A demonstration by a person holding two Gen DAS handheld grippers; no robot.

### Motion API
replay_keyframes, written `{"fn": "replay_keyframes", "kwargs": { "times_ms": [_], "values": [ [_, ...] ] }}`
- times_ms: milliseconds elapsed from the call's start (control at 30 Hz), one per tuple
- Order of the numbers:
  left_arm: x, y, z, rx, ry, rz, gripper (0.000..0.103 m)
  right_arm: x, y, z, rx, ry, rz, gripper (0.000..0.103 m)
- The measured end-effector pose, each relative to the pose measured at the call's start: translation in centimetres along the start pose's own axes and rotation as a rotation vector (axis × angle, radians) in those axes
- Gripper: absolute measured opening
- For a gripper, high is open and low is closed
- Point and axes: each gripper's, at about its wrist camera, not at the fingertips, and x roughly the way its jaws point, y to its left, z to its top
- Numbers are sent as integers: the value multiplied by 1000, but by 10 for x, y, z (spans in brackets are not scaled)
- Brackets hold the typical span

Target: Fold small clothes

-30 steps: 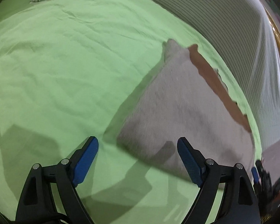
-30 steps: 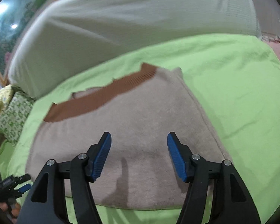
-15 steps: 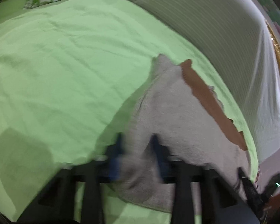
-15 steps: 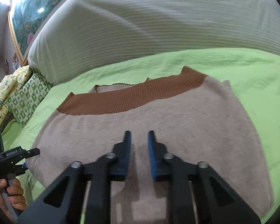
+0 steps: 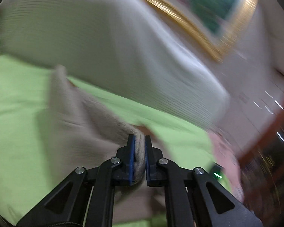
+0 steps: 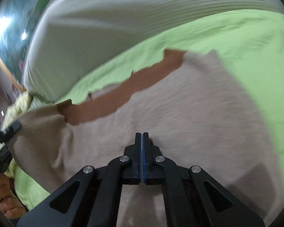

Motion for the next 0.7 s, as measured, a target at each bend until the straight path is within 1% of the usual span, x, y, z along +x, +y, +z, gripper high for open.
{"fn": "replay_keyframes", "kwargs": {
  "times_ms": [67,100,133,167,200,233,267,333,400,433,500,533,567,600,633,667,700],
  "values": [
    [33,-33,-19,67,93,-55,10,-18,-15,4,47,-31,13,1],
    [53,-45,-35,108,172,-107,12,-28,-25,6,70,-42,13,1],
    [66,-51,-48,131,222,-109,17,-33,-32,7,89,-47,22,1],
    [76,-53,-62,151,260,-84,19,-39,-41,8,116,-51,30,1],
    [81,-50,-75,163,282,-55,19,-42,-46,8,129,-52,35,2],
    [82,-44,-83,154,292,-42,24,-46,-52,8,147,-47,47,2],
    [82,-36,-88,129,306,-32,32,-47,-54,8,155,-44,54,2],
    [68,-15,-91,74,307,-24,35,-49,-58,6,172,-42,74,2],
    [46,5,-85,34,274,-2,44,-49,-55,5,166,-40,80,3],
    [34,17,-80,15,252,15,51,-50,-51,6,148,-43,92,4],
    [13,34,-73,-11,202,26,53,-48,-36,11,88,-43,93,8],
    [0,44,-73,-22,178,40,60,-45,-25,15,53,-35,99,13],
    [-10,56,-68,-43,157,76,66,-44,-17,16,27,-27,102,33],
    [-14,69,-64,-69,141,117,66,-41,-6,18,-11,-14,99,62],
    [-16,79,-61,-85,131,129,66,-37,9,20,-57,-4,99,71],
    [-17,91,-58,-101,133,144,66,-31,24,24,-110,5,105,74],
    [-15,106,-54,-123,147,182,66,-24,33,26,-149,21,102,75]
  ]
}}
